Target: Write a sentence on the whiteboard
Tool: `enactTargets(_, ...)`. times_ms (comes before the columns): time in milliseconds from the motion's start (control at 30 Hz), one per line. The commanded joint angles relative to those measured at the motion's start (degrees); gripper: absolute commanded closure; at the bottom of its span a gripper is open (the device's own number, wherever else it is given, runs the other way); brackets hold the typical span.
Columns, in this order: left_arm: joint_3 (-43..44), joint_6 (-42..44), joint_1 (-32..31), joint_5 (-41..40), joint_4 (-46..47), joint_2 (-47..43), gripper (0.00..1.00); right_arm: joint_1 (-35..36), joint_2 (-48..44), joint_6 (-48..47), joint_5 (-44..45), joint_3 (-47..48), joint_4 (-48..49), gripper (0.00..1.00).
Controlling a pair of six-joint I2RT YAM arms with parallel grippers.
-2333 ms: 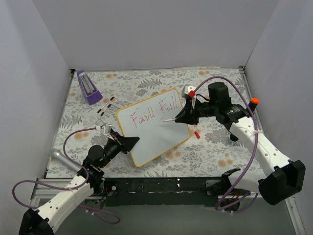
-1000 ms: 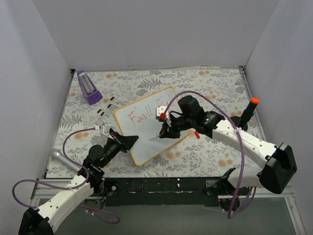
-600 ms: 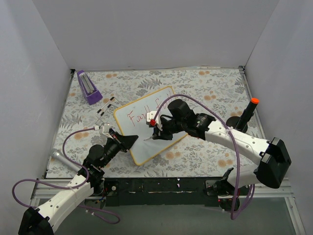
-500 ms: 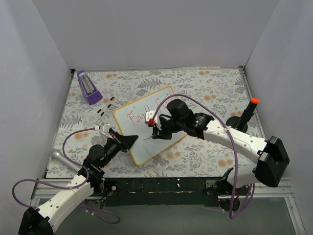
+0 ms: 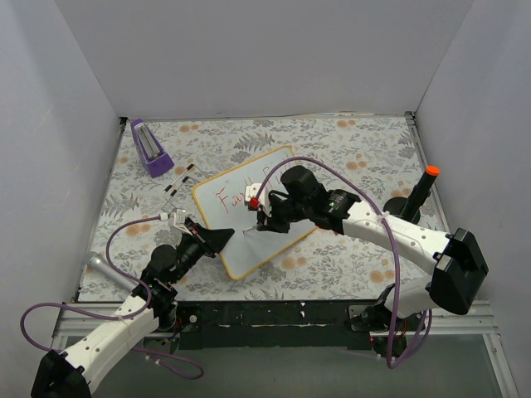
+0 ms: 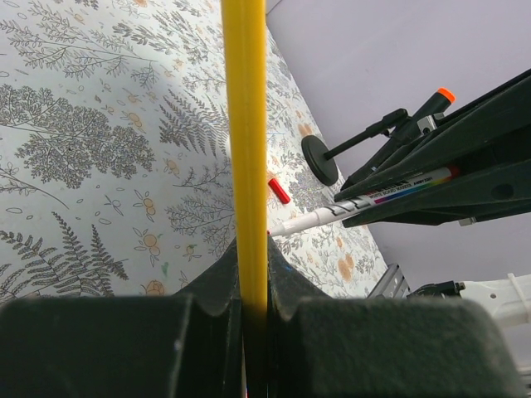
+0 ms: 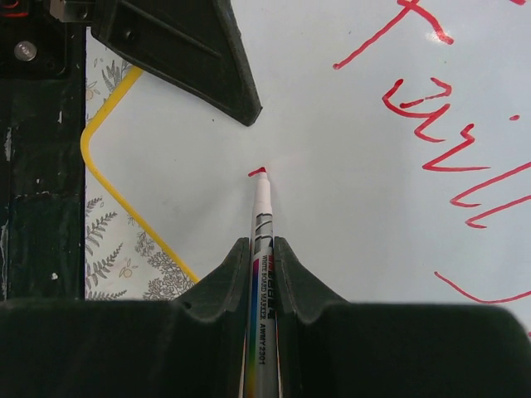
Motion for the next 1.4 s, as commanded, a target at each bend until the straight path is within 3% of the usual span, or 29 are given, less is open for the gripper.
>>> enactTargets(0,1.5,-0.7,-0.2,-0.5,10.2,-0.9,1.0,0.4,0.7,0.9,3.0,2.8,3.2,0.99)
enactTargets(400,1.5,-0.6,-0.2,-0.4,10.5,-0.7,1.0,-2.6,-0.7,1.4,4.1,0.6,3.1,0.99)
enactTargets(1000,1.2,-0.6,-0.1,-0.8,10.8,-0.7,1.0,-1.4,-1.9,-0.7,-1.3,-2.6,-0.6,0.99)
enactTargets(1367,1.1,-0.5,-0.2,-0.6,10.8,-0.7,1.0,0.2,0.4,0.4,-1.1,1.0,-0.9,0.99)
